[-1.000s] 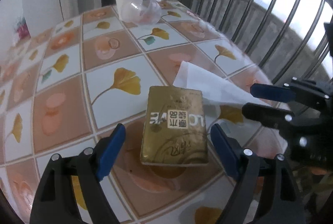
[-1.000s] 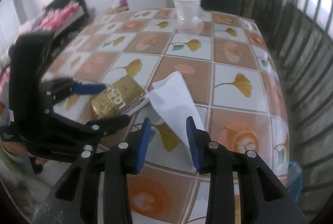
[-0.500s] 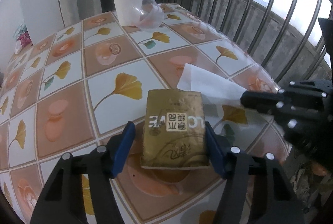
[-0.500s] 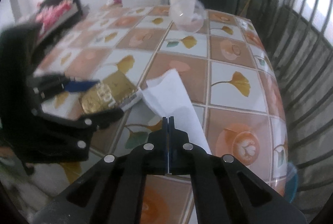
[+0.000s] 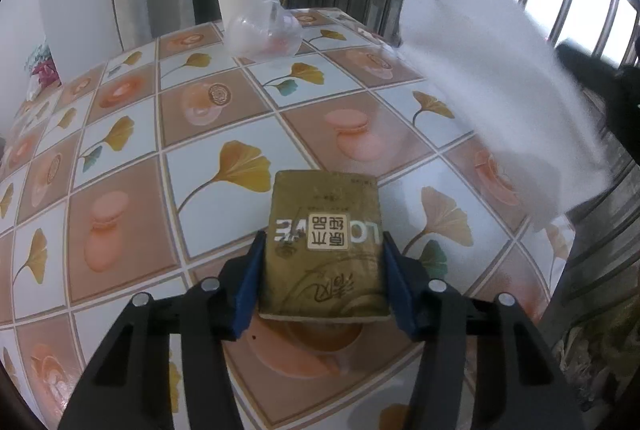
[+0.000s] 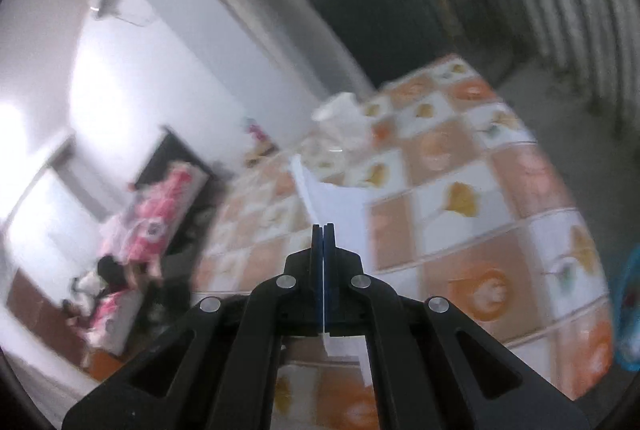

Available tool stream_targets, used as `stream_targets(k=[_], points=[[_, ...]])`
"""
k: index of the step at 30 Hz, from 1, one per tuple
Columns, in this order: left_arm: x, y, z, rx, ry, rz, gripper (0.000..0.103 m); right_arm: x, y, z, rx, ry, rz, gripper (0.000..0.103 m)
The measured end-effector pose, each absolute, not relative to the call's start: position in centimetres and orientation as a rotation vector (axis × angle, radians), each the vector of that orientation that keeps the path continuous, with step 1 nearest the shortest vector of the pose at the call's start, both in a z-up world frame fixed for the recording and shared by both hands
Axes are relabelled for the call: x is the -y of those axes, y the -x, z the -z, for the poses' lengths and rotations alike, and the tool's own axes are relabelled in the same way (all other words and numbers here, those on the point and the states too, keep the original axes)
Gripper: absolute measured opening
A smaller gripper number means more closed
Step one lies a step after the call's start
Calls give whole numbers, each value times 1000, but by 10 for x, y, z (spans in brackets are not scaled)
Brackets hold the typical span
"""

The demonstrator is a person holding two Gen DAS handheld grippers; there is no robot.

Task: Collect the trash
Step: 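Lift the gold pack with the left gripper while the right gripper lifts the tissue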

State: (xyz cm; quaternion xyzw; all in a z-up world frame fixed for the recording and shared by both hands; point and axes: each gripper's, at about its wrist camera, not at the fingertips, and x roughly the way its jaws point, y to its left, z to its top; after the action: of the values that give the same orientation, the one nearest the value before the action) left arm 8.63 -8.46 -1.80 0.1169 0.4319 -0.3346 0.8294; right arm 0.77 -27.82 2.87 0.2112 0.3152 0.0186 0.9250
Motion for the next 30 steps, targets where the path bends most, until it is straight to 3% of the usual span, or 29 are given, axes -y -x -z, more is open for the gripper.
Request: stream_targets(k=[8, 30], points=[[84, -87, 16, -921, -229, 704, 52, 286, -9, -15, -668, -577, -118, 0], [80, -77, -10, -842, -229, 672, 51, 277, -11, -38, -626, -483, -99, 0]])
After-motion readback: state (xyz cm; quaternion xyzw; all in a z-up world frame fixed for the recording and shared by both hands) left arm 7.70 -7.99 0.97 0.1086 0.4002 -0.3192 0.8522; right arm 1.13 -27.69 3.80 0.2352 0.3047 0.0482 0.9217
